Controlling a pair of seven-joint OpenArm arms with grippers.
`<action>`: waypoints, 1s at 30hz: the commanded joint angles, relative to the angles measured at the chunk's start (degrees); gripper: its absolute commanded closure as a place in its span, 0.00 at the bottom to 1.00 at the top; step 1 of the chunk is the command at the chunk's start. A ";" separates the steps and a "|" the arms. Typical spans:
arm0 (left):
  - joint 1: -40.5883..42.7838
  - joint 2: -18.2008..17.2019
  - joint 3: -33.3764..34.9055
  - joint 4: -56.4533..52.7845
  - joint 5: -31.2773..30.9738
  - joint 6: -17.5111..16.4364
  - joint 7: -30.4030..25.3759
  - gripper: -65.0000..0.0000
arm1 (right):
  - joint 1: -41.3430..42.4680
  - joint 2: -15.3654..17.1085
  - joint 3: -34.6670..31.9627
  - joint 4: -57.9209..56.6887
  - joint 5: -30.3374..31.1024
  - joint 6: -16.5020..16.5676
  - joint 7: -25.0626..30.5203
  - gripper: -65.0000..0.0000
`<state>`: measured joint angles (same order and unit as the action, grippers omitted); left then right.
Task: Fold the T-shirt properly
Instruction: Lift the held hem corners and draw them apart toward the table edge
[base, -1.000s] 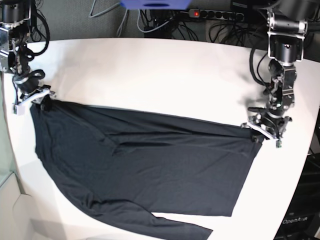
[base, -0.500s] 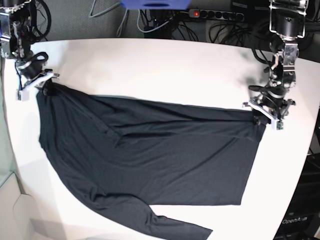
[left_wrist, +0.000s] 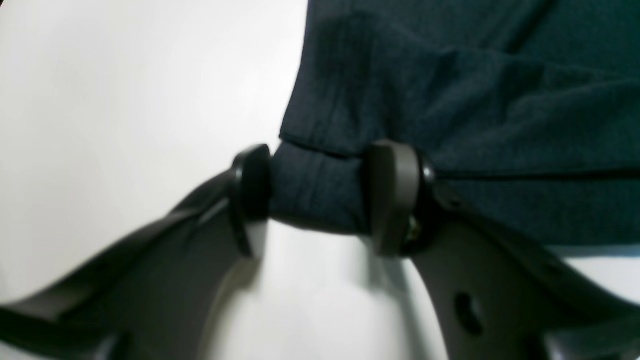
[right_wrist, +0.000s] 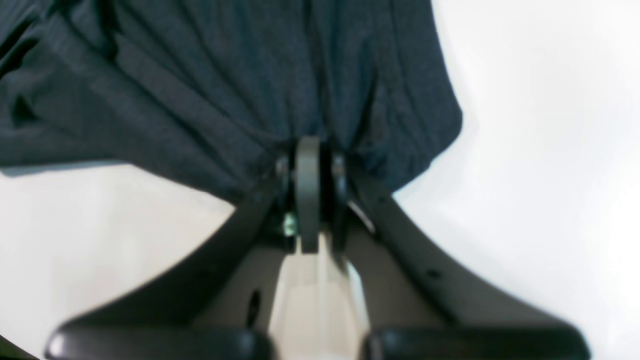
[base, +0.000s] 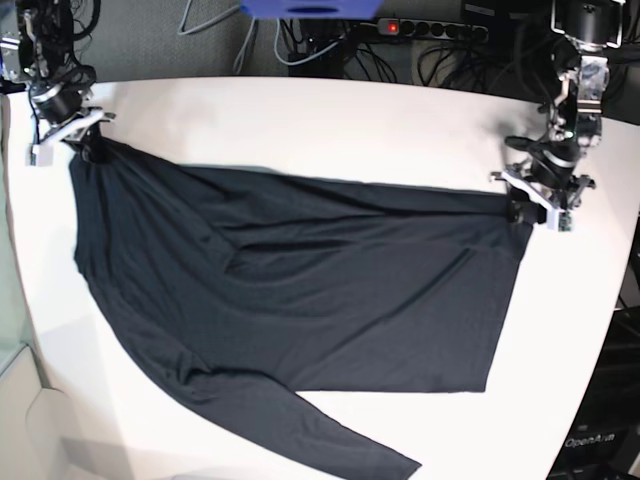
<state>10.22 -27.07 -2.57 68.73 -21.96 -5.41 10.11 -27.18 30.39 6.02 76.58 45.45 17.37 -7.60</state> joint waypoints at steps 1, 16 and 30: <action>3.36 -0.93 0.68 -1.43 4.07 1.32 12.53 0.54 | -2.05 0.51 -0.26 -0.93 -2.59 -1.76 -6.51 0.98; 15.14 -3.48 -4.33 8.50 4.07 1.41 12.53 0.54 | -9.70 0.68 -0.26 -0.75 -2.59 -1.76 3.24 0.98; 21.12 -3.48 -9.87 13.16 4.15 1.32 12.53 0.54 | -14.54 0.33 -0.35 -0.84 -2.59 -0.44 10.01 0.98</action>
<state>29.93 -30.26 -12.60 83.09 -20.34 -4.75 15.84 -39.97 30.41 5.93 76.77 44.80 18.46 8.23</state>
